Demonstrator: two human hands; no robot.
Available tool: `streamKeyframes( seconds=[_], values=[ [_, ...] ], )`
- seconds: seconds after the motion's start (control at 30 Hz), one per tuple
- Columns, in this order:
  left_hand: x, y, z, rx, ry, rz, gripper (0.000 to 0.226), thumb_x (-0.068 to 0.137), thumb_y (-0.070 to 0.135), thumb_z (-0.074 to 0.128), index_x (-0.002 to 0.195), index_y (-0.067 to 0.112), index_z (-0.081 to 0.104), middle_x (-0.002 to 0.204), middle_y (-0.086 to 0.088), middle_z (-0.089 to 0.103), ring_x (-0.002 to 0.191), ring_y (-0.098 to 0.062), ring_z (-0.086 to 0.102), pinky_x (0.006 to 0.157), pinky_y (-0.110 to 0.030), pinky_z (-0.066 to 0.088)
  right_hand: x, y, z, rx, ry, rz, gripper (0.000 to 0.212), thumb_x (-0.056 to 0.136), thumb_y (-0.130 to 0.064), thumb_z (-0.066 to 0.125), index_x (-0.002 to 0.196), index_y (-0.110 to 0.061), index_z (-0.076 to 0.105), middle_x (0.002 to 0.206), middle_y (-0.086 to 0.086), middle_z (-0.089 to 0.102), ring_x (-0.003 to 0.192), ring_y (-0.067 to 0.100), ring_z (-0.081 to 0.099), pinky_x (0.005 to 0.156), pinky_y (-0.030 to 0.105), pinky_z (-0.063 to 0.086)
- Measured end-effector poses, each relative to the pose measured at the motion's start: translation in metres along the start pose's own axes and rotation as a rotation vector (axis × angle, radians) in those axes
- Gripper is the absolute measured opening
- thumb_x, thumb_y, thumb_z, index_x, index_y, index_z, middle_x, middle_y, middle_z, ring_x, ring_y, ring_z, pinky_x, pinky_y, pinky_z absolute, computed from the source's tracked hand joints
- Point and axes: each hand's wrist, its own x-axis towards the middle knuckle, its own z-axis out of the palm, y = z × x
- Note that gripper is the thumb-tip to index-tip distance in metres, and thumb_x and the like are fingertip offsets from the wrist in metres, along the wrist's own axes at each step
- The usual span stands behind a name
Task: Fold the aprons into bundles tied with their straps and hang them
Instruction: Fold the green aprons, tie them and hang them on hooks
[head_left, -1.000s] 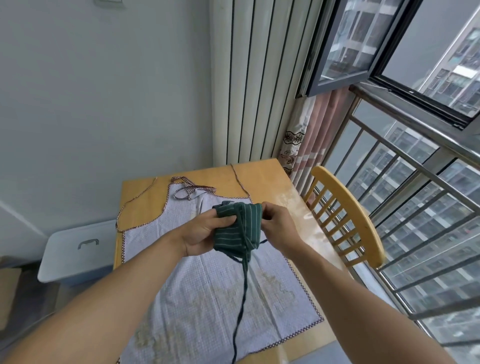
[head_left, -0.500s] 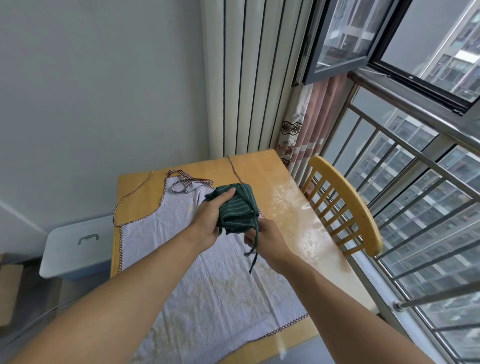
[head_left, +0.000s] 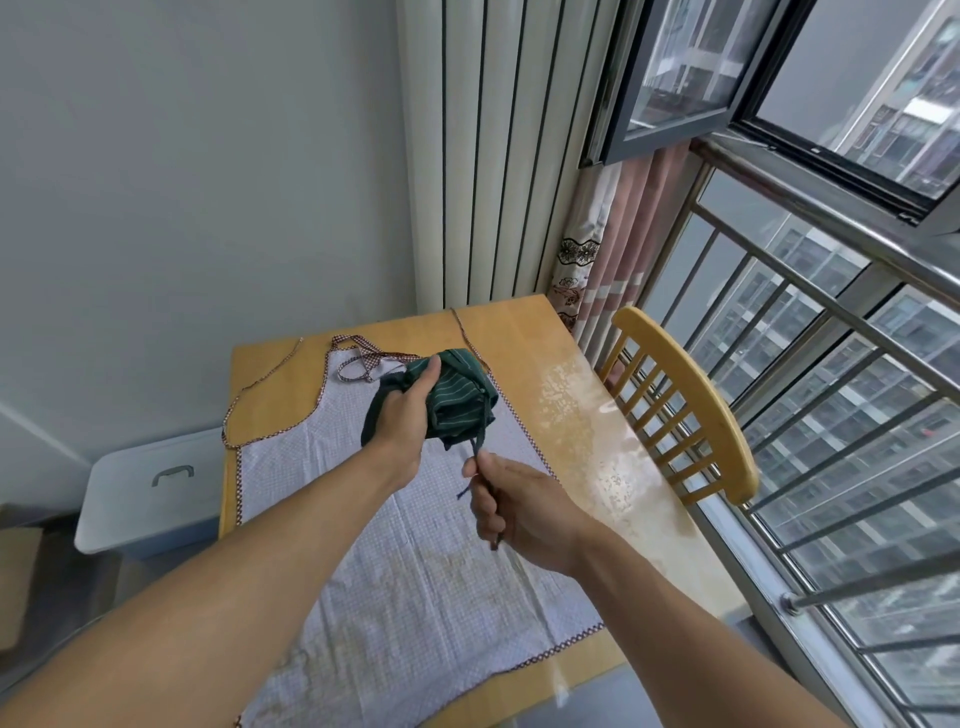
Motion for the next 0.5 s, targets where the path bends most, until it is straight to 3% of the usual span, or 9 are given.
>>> streamKeyframes(
  seconds=[0.13, 0.27, 0.37, 0.5],
  values=[
    [-0.01, 0.009, 0.006, 0.05, -0.259, -0.043, 0.044, 0.1, 0.044, 0.057, 0.122, 0.008, 0.07, 0.116, -0.011, 0.076, 0.11, -0.026, 0.071, 0.089, -0.035, 0.055, 0.007, -0.002, -0.01, -0.096, -0.161, 0.147, 0.028, 0.105, -0.037, 0.049, 0.099, -0.018, 0.068, 0.067, -0.002, 0.04, 0.054, 0.011, 0.029, 0.056, 0.025, 0.023],
    [-0.016, 0.02, 0.004, 0.161, -0.378, -0.062, 0.049, 0.098, 0.045, 0.056, 0.124, 0.006, 0.068, 0.118, -0.011, 0.075, 0.109, -0.023, 0.07, 0.093, -0.033, 0.052, 0.015, -0.008, -0.026, -0.212, -0.2, 0.215, 0.024, 0.101, -0.038, 0.054, 0.096, -0.019, 0.068, 0.066, -0.004, 0.044, 0.053, 0.01, 0.03, 0.055, 0.026, 0.021],
    [-0.02, 0.022, 0.001, 0.282, -0.488, -0.097, 0.05, 0.09, 0.049, 0.062, 0.113, 0.005, 0.071, 0.106, -0.011, 0.076, 0.099, -0.024, 0.071, 0.091, -0.032, 0.053, 0.021, -0.024, -0.032, -0.379, -0.233, 0.277, 0.021, 0.104, -0.029, 0.054, 0.089, -0.018, 0.064, 0.067, -0.002, 0.048, 0.053, 0.011, 0.033, 0.054, 0.027, 0.024],
    [-0.022, 0.024, 0.0, 0.463, -0.7, -0.145, 0.037, 0.09, 0.044, 0.061, 0.1, 0.009, 0.068, 0.083, 0.001, 0.074, 0.076, -0.014, 0.07, 0.071, -0.022, 0.052, 0.032, -0.049, -0.041, -0.652, -0.281, 0.367, 0.034, 0.106, -0.019, 0.044, 0.076, -0.02, 0.059, 0.066, -0.001, 0.046, 0.052, 0.01, 0.033, 0.05, 0.025, 0.025]
  ],
)
